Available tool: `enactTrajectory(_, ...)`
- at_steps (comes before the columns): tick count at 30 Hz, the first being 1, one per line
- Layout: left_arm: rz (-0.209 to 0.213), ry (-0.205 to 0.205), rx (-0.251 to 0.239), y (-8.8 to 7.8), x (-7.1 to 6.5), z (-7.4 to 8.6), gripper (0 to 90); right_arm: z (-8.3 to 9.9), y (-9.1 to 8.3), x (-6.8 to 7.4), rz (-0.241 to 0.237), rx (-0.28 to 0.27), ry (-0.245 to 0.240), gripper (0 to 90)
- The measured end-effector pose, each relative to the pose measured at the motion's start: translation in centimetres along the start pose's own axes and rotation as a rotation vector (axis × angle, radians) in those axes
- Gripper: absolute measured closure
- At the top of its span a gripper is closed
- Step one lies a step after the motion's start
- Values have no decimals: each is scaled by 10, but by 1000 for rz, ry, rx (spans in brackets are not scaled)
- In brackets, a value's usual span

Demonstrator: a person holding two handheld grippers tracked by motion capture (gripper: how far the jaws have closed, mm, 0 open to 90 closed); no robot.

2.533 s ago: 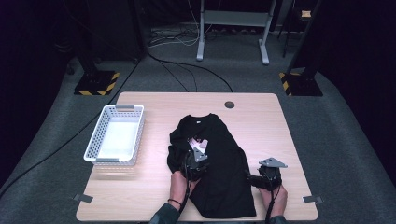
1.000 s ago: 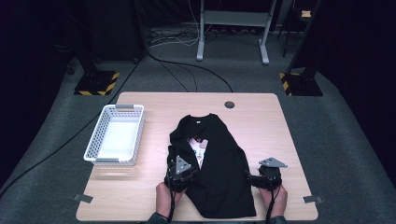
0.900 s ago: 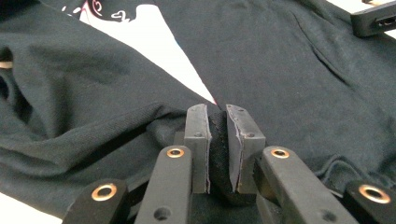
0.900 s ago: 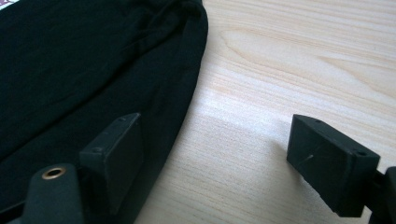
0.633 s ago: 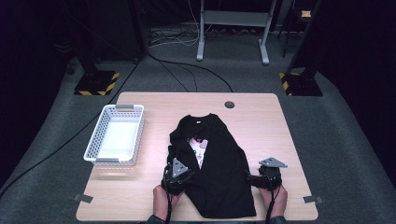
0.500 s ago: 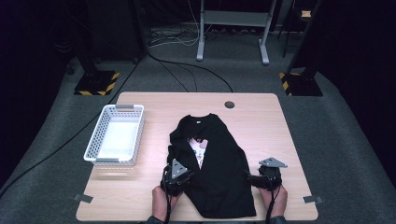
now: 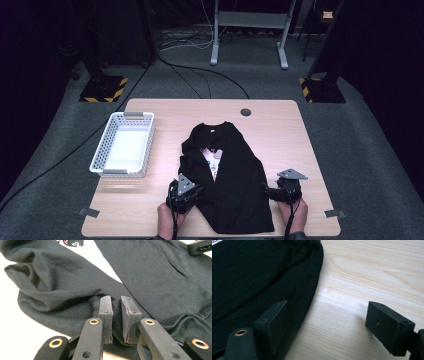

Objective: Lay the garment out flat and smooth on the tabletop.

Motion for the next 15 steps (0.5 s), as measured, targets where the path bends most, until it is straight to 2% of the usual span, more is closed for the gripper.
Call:
enactTrajectory(7,-5,-27,-7,-4,5,5,793,0,0,0,0,0,0,180)
enactTrajectory(15,-15,-14,0,-9,6,10,793,0,0,0,0,0,0,179)
Point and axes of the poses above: each handheld gripper's, and its own axes: y roughly forward along the jaws, z roughly out of its underside, x roughly to its left, the point moved 5 cm from there along y, roughly forward along the jaws, and after that the axes turned 3 degrees about -z, right-handed, at the moved point
